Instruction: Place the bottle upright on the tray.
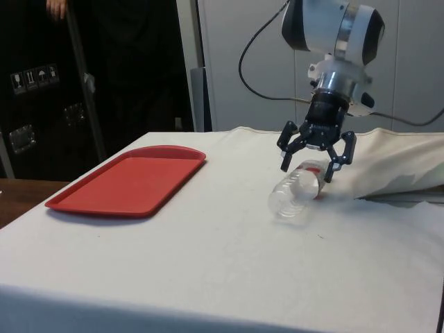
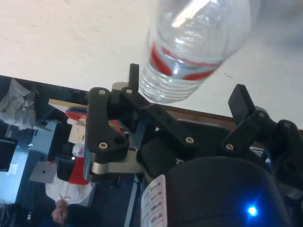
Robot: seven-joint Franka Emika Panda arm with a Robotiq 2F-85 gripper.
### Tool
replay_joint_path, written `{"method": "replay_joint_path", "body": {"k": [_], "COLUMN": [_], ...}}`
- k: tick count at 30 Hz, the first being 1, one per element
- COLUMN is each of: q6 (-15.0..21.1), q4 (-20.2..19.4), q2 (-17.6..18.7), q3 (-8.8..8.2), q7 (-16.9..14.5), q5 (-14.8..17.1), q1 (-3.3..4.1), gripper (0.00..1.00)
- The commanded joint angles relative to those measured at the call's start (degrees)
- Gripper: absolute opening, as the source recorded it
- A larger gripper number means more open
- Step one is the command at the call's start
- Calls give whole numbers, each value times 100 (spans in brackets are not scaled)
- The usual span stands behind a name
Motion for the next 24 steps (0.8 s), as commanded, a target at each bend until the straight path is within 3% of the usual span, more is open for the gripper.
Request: {"method": "replay_joint_path", "body": {"k": [1,9,10,11,18,19,20,24], "q6": [-34,-252,-218,-292,-642,-579,-688,-905], "q4": [23,143,120,166,350,338,367,458], "q2": [17,183,172,218,556,544,596,768], "q3": [-34,-378,-390,-418,-756,-728,-802,-985], "q7": [-11,-361,-338,-418,-837,-751,-888,-1083], "q5": [-34,-23,-34,-17,-6,-23,-6,-6], "q1": [-34,-63,-29,-63,-103,-52,-109,-109], "gripper": [100,100,100,100,100,100,100,100]}}
